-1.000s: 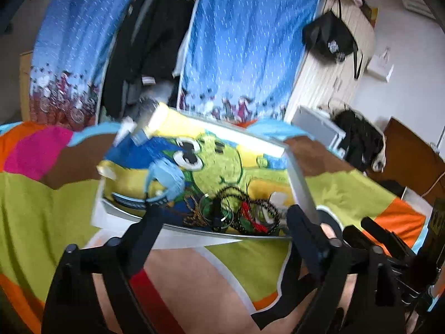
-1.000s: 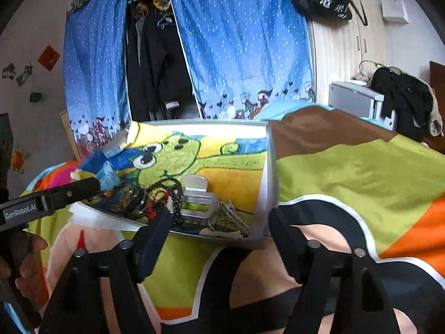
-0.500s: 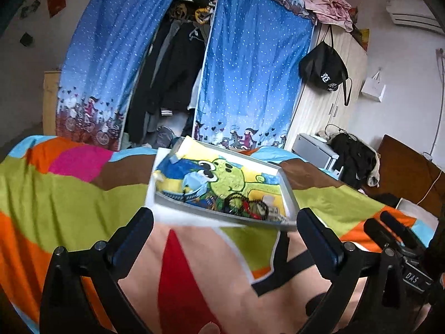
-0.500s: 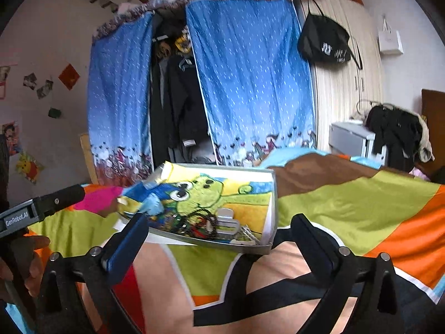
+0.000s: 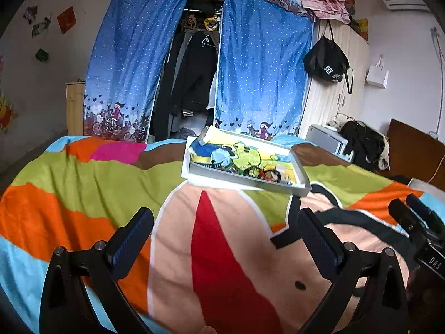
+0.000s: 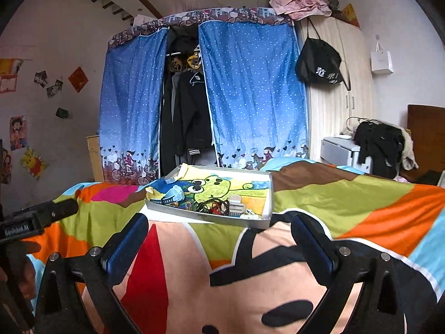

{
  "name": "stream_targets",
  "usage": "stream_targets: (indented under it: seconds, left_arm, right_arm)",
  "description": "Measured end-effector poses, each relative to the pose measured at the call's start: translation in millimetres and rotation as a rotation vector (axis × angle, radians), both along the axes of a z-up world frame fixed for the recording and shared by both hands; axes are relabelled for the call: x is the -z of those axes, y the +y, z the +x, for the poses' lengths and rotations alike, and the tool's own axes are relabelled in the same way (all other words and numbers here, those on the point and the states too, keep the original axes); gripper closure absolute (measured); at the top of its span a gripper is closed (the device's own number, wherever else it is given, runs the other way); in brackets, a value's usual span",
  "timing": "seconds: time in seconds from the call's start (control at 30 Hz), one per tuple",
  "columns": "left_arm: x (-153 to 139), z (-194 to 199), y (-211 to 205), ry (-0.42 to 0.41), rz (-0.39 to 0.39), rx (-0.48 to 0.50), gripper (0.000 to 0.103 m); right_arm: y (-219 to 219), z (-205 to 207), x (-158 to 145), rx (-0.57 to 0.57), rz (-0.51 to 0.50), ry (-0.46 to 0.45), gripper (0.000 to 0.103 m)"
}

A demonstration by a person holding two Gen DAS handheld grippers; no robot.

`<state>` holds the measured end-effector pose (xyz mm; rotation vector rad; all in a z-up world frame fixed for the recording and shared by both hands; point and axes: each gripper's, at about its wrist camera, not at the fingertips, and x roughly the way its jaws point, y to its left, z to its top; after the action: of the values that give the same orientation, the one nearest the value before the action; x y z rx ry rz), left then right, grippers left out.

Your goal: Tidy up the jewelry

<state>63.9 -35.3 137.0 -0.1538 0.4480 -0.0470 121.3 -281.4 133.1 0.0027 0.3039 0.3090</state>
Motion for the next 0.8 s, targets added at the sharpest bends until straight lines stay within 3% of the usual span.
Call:
stream_targets:
  seconds: [0.17, 0.47, 0.8]
  left_arm:
    - [18, -24, 1, 0.008, 0.039, -0.001, 0.002]
    - [48, -49, 12, 0.049, 0.078, -0.027, 0.002]
    - [53, -51, 8, 0.036, 0.100, -0.001, 0.002]
  right_arm:
    - [1, -30, 6, 0.011, -0.017, -0.019, 0.000]
    - [-1, -67, 40, -0.006, -0.034, 0.030, 0.000]
    - [-8, -69, 48, 0.029, -0.018, 0.049, 0.000]
